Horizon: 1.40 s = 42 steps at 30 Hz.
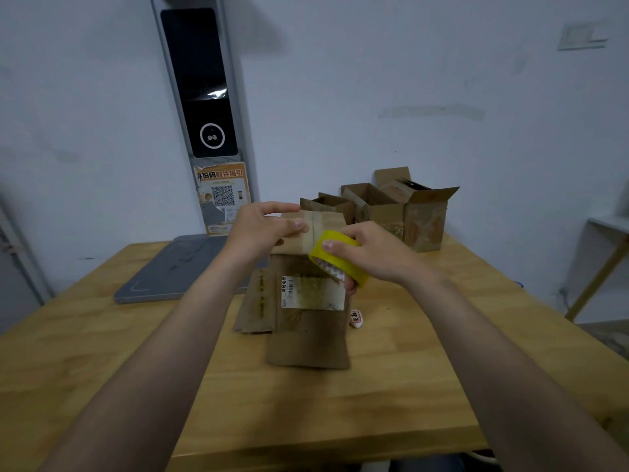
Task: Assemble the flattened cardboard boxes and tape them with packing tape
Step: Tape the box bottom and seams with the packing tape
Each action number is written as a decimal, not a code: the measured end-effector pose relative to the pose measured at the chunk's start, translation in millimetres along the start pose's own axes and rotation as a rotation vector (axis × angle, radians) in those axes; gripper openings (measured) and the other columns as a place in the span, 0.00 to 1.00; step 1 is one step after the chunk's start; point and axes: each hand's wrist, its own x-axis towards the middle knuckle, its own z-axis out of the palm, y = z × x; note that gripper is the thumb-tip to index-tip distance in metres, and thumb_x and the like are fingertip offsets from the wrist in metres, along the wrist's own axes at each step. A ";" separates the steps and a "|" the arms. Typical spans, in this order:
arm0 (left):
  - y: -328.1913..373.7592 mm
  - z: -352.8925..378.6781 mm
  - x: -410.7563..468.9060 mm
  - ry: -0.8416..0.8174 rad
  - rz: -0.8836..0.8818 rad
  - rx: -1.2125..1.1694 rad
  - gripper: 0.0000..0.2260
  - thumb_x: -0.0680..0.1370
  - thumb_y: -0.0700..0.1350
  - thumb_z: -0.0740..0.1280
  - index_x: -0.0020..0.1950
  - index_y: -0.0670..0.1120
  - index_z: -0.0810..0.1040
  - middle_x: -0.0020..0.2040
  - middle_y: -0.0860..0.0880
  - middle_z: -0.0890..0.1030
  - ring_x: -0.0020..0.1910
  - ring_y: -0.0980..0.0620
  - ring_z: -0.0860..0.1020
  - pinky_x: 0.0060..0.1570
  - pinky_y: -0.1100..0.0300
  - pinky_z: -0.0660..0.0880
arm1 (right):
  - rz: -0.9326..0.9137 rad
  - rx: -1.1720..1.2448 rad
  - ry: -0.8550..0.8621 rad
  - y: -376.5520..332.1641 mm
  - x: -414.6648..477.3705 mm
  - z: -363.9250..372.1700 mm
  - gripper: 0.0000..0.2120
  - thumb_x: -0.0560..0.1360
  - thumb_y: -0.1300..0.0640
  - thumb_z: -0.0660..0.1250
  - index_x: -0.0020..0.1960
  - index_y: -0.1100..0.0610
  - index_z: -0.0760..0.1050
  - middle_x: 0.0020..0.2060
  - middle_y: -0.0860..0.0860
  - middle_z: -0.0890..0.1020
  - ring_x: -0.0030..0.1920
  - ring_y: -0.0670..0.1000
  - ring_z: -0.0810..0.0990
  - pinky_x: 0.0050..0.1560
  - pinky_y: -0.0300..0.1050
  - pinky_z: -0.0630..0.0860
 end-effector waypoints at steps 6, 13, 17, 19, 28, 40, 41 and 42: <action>-15.8 4.0 -5.2 0.158 -0.022 -0.194 0.12 0.75 0.39 0.78 0.55 0.49 0.83 0.39 0.47 0.88 0.37 0.55 0.86 0.36 0.67 0.79 | -0.078 -0.150 0.105 10.2 -2.6 -15.6 0.17 0.78 0.37 0.66 0.36 0.45 0.81 0.27 0.52 0.83 0.26 0.53 0.84 0.26 0.37 0.76; -43.6 -25.1 -3.7 0.358 -0.071 -0.242 0.12 0.74 0.40 0.79 0.55 0.48 0.83 0.37 0.51 0.87 0.33 0.58 0.84 0.32 0.67 0.78 | -0.146 -0.493 0.326 57.2 -7.4 -46.2 0.28 0.78 0.37 0.63 0.29 0.56 0.75 0.22 0.52 0.74 0.22 0.49 0.74 0.26 0.47 0.70; -60.2 -18.2 -2.4 0.386 -0.087 -0.229 0.11 0.74 0.41 0.79 0.54 0.47 0.82 0.37 0.50 0.87 0.33 0.58 0.84 0.31 0.68 0.76 | -0.157 -0.623 0.434 71.0 -1.0 -49.3 0.26 0.79 0.40 0.62 0.28 0.54 0.73 0.23 0.51 0.73 0.27 0.51 0.71 0.28 0.45 0.64; -67.7 -16.9 0.0 0.404 -0.089 -0.244 0.11 0.74 0.40 0.78 0.54 0.47 0.82 0.37 0.50 0.87 0.33 0.58 0.84 0.32 0.68 0.77 | -0.140 -0.696 0.484 73.6 0.0 -50.0 0.24 0.80 0.42 0.62 0.27 0.47 0.71 0.23 0.46 0.74 0.27 0.48 0.73 0.28 0.41 0.63; -97.6 -19.2 11.8 0.417 -0.119 -0.250 0.11 0.75 0.40 0.78 0.54 0.46 0.81 0.40 0.48 0.88 0.35 0.56 0.85 0.34 0.68 0.78 | -0.043 -0.783 0.489 87.4 16.3 -32.0 0.25 0.81 0.48 0.60 0.28 0.54 0.74 0.23 0.50 0.72 0.25 0.49 0.70 0.27 0.40 0.58; -127.2 -21.1 37.6 0.395 -0.147 -0.244 0.12 0.75 0.43 0.78 0.56 0.49 0.80 0.42 0.49 0.88 0.37 0.58 0.85 0.36 0.68 0.78 | -0.037 -0.771 0.432 105.3 43.6 -23.5 0.27 0.81 0.50 0.61 0.24 0.54 0.63 0.20 0.49 0.65 0.21 0.49 0.64 0.27 0.40 0.55; -130.6 -19.8 39.8 0.398 -0.157 -0.243 0.12 0.75 0.43 0.78 0.56 0.49 0.80 0.41 0.49 0.88 0.36 0.58 0.85 0.36 0.68 0.78 | -0.035 -0.772 0.427 106.4 45.6 -22.0 0.26 0.81 0.50 0.61 0.24 0.54 0.63 0.20 0.49 0.65 0.21 0.49 0.64 0.27 0.40 0.55; -134.2 -18.6 42.0 0.402 -0.168 -0.240 0.11 0.76 0.43 0.77 0.56 0.48 0.80 0.40 0.49 0.88 0.36 0.58 0.84 0.36 0.68 0.78 | -0.035 -0.770 0.426 107.6 47.7 -20.1 0.26 0.81 0.50 0.61 0.25 0.53 0.63 0.20 0.48 0.64 0.21 0.48 0.64 0.28 0.40 0.55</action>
